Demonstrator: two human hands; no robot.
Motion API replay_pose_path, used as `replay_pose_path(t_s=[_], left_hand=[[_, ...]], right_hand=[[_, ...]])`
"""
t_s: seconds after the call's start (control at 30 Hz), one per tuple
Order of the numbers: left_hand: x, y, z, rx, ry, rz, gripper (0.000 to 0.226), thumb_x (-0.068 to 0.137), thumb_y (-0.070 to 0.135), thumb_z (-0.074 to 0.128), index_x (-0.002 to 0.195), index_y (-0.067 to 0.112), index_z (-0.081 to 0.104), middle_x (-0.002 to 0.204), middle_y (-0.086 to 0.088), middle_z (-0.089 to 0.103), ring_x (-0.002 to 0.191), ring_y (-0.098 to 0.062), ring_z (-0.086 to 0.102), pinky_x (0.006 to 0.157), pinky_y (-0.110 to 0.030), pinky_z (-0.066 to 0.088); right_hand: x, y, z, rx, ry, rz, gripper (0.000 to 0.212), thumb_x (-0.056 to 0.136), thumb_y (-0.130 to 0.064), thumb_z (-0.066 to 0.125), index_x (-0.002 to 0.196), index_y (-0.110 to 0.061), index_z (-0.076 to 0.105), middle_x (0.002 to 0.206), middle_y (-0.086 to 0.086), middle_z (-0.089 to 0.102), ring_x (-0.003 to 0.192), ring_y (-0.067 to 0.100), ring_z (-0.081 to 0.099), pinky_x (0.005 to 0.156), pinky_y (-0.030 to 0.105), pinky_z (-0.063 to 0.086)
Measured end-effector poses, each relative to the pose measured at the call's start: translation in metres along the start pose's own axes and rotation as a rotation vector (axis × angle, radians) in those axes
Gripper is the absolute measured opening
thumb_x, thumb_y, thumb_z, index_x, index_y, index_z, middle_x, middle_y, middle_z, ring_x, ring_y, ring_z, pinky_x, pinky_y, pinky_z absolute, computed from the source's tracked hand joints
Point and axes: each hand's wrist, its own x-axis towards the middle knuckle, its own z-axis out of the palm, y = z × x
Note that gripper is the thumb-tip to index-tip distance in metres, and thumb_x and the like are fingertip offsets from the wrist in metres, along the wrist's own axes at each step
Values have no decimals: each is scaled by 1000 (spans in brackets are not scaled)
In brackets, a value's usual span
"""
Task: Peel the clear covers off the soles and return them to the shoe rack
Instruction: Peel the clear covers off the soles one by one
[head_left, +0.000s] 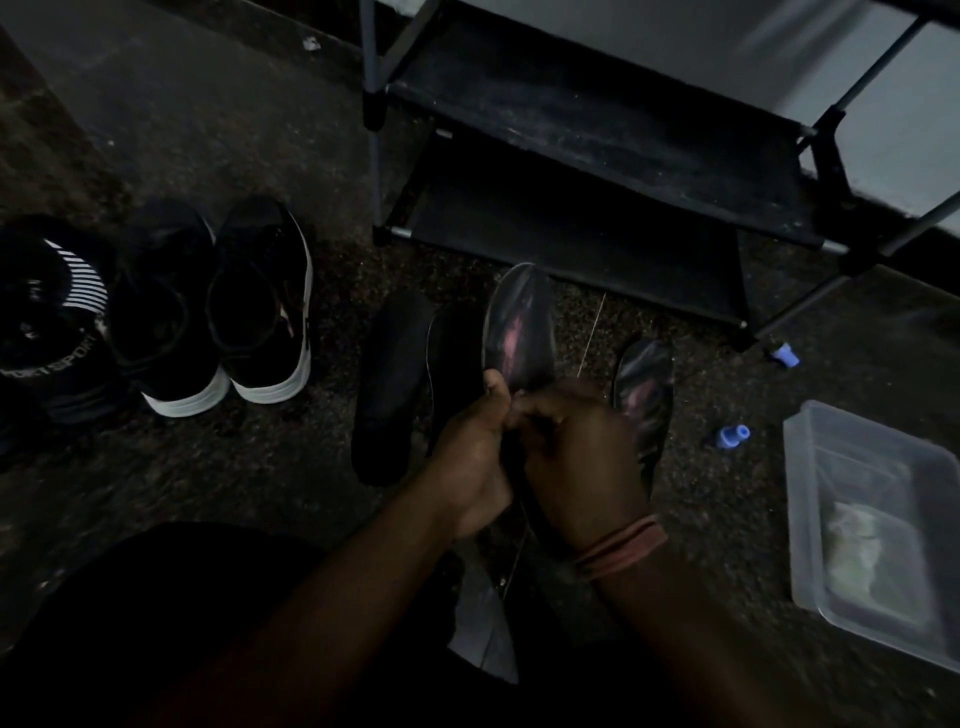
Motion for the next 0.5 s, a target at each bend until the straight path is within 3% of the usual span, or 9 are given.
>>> replay_pose_path(t_s=[0.07, 0.2, 0.37, 0.5], left_hand=[[2, 1, -2, -5, 22, 23, 59, 105, 51, 34, 130, 6, 63, 122, -14, 72, 115, -22, 69, 97, -33, 55], [0, -12, 4, -8, -33, -61, 58, 107, 47, 32, 141, 7, 55, 138, -15, 63, 131, -25, 59, 113, -41, 44], [2, -5, -2, -54, -17, -25, 57, 106, 50, 31, 126, 8, 64, 123, -13, 72, 115, -20, 69, 91, -30, 59], [-2, -12, 6, -27, -43, -64, 64, 104, 52, 30, 143, 7, 54, 141, -15, 61, 134, -25, 56, 115, -41, 42]], right_hand=[[0, 0, 5, 12, -38, 2, 19, 76, -4, 71, 83, -21, 76, 83, 2, 68, 76, 15, 64, 72, 30, 52], [11, 29, -5, 35, 114, 150, 16, 83, -4, 69, 88, -18, 77, 89, 0, 70, 83, 13, 65, 80, 20, 50], [4, 2, 2, 54, -11, 31, 10, 85, -14, 70, 82, -21, 76, 82, -2, 68, 76, 9, 62, 71, 24, 49], [12, 29, -4, 12, 75, 140, 18, 82, -2, 67, 88, -16, 77, 91, 2, 70, 83, 14, 66, 80, 27, 53]])
